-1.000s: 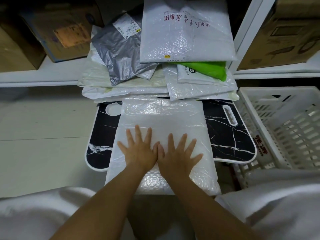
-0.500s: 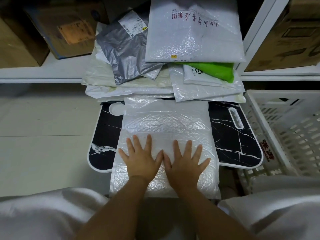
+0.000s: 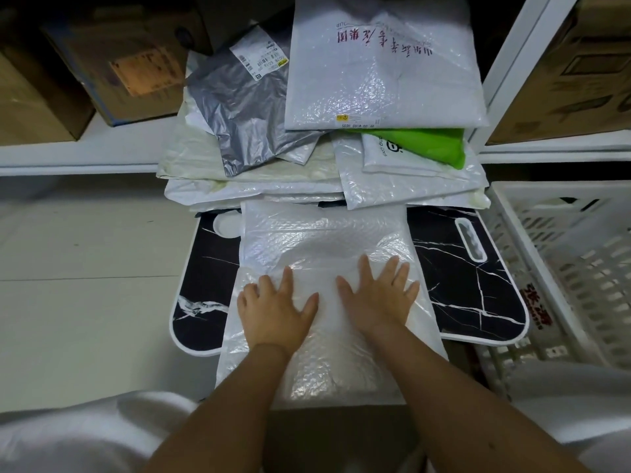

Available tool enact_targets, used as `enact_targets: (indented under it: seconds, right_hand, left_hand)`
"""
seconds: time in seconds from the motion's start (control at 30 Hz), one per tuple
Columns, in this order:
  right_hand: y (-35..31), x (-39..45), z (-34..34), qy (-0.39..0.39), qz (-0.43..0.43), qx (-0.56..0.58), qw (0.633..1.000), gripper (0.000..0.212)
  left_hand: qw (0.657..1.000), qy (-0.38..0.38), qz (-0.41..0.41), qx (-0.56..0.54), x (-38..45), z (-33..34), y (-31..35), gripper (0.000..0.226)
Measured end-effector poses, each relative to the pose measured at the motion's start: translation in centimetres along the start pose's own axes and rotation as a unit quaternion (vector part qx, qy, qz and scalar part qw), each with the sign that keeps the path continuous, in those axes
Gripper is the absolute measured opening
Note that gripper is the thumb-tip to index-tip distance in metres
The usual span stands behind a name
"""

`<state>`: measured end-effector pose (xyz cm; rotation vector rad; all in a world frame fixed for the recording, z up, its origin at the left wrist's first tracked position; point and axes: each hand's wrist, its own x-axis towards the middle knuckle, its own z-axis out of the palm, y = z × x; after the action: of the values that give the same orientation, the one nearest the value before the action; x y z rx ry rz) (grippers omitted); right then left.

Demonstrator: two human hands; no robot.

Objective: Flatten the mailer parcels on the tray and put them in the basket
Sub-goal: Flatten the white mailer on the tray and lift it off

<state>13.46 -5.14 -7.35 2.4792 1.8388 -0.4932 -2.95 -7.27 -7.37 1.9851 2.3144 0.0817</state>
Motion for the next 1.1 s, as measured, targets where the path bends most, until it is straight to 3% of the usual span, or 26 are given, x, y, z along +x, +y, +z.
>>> enact_targets:
  seconds: [0.2,0.37,0.5,0.63,0.83,0.97,1.1]
  right_hand:
    - [-0.1,1.4,-0.3,0.031,-0.064,-0.022,0.997,0.074]
    - [-0.1,2.4,-1.0,0.082,-0.11,-0.051,0.989,0.064]
    - [-0.3,3.7,-1.5,0.112,-0.11,-0.06,0.986,0.058]
    - [-0.7,5.1,-1.6,0.1,-0.106,-0.057,0.988,0.067]
    - [-0.8,6.3,-1.6,0.104,-0.074,-0.138,0.982,0.065]
    - [-0.2,7.0,-1.1,0.042,-0.054,-0.049,0.996,0.077]
    - [-0.2,7.3,-1.2,0.007,-0.04,-0.043,0.998,0.083]
  left_hand:
    - [0.999,-0.011,-0.019,0.041,2.5,-1.2,1.9,0.053]
    - [0.996,0.033,0.072,0.028,5.6,-0.5,2.2,0.036]
    - [0.999,-0.008,0.028,-0.019,6.2,0.4,2.1,0.046]
    - [0.998,-0.038,0.028,-0.034,6.4,0.4,2.0,0.062]
    - [0.995,-0.097,0.009,-0.007,6.8,0.5,2.0,0.064]
    - [0.993,-0.113,-0.007,0.016,6.8,0.5,2.0,0.074]
    - [0.994,-0.106,-0.034,0.008,6.8,0.5,1.9,0.087]
